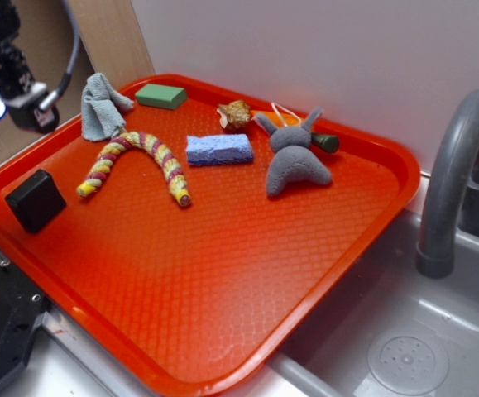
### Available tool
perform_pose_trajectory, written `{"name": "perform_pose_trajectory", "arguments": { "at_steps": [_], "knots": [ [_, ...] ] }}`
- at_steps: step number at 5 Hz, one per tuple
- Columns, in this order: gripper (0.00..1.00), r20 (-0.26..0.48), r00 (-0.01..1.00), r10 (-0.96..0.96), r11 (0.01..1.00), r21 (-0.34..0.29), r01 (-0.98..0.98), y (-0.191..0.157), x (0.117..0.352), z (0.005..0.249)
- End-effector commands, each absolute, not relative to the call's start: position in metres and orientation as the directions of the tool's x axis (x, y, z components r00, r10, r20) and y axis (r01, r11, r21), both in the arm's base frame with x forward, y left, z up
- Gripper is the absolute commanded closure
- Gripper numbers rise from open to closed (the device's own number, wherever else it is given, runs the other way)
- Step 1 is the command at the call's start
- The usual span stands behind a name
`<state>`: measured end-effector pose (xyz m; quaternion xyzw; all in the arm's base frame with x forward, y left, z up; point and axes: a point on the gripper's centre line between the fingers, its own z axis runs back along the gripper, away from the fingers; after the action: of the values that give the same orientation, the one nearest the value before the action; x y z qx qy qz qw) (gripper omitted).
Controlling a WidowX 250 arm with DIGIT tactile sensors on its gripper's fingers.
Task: Grab the black box.
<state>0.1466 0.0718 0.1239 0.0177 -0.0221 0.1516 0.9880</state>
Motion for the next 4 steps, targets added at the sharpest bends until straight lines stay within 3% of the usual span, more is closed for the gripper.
{"name": "perform_pose_trajectory", "arguments": {
  "at_steps": [1,2,3,4],
  "knots": [
    [0.00,0.100,0.969,0.228,0.964,0.117,-0.239,0.096,0.140,0.098],
    [0.00,0.113,0.978,0.173,0.978,0.097,-0.184,0.101,0.153,0.076],
    [0.00,0.042,0.988,0.145,0.983,0.103,-0.149,0.094,0.159,0.057],
    [0.00,-0.041,0.988,0.148,0.984,0.105,-0.143,0.088,0.144,0.043]
  ]
}}
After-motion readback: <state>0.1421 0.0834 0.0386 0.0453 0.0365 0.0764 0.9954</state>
